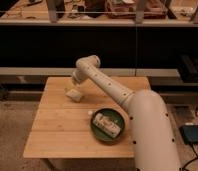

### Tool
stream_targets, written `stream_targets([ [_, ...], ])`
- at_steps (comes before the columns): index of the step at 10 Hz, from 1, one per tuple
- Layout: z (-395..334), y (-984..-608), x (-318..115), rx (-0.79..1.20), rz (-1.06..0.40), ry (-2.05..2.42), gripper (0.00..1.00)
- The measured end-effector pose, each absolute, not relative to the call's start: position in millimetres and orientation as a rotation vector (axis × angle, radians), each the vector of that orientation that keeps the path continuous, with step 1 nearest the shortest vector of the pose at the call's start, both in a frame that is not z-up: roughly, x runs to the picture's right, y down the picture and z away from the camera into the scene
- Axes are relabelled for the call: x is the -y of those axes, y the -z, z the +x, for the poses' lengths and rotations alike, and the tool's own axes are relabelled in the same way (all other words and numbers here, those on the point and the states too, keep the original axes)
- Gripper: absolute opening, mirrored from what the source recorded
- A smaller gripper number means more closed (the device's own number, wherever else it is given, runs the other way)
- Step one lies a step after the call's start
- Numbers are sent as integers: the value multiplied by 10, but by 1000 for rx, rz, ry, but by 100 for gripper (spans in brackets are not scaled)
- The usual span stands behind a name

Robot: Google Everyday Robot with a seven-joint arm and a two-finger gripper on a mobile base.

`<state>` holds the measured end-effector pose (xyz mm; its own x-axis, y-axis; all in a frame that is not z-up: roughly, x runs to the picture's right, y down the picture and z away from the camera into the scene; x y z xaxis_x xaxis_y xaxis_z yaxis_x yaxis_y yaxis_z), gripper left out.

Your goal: Wipe the white sponge on the table

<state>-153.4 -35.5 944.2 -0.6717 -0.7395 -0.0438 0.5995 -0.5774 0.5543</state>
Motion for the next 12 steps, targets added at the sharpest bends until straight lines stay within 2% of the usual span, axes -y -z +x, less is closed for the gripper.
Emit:
stream_targets([
  [4,-1572,-9440,44,707,283,2266,80],
  [12,-1676,-9709,-157,694,247,2285,80],
])
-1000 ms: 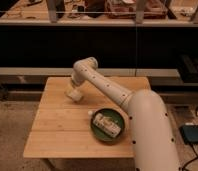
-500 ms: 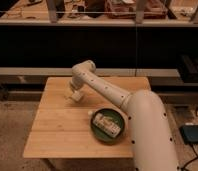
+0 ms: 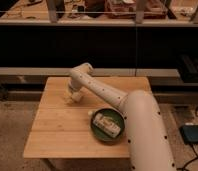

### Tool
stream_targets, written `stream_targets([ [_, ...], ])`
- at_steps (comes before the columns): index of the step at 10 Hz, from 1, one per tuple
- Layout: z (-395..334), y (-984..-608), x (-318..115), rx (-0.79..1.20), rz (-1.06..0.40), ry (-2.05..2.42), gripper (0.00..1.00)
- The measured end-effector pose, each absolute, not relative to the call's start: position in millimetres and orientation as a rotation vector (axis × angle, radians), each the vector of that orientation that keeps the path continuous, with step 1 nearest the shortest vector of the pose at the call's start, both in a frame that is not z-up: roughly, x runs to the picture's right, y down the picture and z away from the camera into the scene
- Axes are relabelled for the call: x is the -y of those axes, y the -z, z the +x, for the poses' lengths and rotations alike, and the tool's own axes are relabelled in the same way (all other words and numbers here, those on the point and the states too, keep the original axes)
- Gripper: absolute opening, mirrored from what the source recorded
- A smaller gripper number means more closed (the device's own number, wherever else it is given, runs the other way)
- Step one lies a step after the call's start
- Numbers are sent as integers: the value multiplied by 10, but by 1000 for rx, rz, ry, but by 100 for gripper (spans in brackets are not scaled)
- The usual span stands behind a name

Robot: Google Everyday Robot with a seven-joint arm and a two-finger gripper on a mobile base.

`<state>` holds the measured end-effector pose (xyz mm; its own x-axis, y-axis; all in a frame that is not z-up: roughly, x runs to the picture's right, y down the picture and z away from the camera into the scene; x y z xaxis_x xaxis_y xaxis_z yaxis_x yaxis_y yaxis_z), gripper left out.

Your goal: Wipe the white sponge on the table

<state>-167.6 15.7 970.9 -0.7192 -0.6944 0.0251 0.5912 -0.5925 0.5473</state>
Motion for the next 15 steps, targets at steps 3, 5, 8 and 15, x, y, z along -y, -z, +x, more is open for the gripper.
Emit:
stream_targets([
  [3,-1661,-9792,-233,704,227,2279,68],
  [5,-1615,-9829,-252,708,216,2271,49],
  [8,-1559,-9844,-286,719,208,2260,34],
  [15,-829,-9617,-471,750,152,2235,34],
])
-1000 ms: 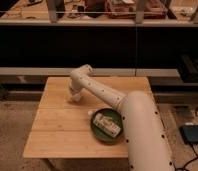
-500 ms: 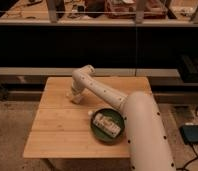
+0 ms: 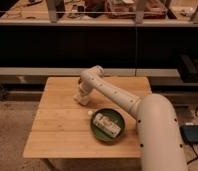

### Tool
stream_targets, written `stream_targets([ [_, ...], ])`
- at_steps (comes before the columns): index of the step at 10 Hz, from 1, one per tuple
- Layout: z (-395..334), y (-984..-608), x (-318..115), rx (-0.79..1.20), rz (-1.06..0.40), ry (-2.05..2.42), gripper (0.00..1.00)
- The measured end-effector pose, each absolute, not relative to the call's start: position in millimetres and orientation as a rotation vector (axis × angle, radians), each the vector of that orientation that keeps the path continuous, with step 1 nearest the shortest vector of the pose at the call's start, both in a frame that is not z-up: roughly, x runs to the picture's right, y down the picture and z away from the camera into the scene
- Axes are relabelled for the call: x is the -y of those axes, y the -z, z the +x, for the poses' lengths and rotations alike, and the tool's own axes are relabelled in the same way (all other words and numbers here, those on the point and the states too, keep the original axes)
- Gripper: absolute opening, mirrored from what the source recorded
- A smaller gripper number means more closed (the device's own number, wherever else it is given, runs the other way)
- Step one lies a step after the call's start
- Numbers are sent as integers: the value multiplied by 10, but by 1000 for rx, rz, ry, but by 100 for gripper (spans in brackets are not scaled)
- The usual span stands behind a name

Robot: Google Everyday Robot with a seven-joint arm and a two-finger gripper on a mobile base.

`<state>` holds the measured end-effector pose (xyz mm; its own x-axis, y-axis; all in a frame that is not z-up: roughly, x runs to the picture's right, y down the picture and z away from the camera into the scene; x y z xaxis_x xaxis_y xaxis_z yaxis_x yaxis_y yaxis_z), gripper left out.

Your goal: Wipe the white sponge on the table

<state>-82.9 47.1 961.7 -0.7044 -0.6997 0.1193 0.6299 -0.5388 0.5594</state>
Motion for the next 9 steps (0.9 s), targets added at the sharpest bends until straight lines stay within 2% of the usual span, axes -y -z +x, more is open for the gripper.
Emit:
stream_targets([
  [3,-325,-9661,-500,716,85,2161,34],
  [6,86,-9775,-333,636,38,2096,34],
  [9,48,-9926,-198,606,30,2073,34],
])
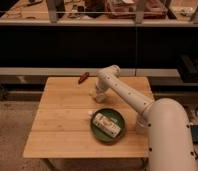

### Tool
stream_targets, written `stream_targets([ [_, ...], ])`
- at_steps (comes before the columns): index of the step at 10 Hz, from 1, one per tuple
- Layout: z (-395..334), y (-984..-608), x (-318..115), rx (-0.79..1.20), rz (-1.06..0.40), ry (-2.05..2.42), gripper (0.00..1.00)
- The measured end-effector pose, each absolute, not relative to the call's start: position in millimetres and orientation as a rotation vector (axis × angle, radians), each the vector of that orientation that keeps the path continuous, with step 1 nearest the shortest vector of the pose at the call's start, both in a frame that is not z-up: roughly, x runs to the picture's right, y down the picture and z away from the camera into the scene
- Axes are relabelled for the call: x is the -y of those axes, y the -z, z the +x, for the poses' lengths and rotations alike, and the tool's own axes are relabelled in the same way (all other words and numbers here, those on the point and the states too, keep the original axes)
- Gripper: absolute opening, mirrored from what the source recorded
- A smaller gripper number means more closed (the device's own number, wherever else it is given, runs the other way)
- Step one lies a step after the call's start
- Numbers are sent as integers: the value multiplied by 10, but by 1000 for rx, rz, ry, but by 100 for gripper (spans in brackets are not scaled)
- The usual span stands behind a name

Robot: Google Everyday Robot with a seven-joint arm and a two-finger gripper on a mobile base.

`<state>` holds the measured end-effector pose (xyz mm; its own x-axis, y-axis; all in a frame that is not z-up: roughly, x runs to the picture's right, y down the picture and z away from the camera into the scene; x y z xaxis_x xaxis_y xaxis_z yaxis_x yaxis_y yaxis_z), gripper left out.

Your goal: Wipe the white sponge on the table

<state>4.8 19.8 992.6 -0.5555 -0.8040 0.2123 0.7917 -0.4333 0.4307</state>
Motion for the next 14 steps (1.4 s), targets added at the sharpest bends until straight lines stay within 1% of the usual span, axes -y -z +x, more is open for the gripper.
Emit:
stream_targets([
  [3,-349,-10001,-53,605,70,2108,34],
  [6,-876,-9906,-5,641,157,2162,34],
  [10,-1297,-9604,-206,712,266,2250,34],
  [12,-1336,-9420,-387,745,299,2305,34],
  [14,-1250,-9305,-568,770,298,2339,34],
])
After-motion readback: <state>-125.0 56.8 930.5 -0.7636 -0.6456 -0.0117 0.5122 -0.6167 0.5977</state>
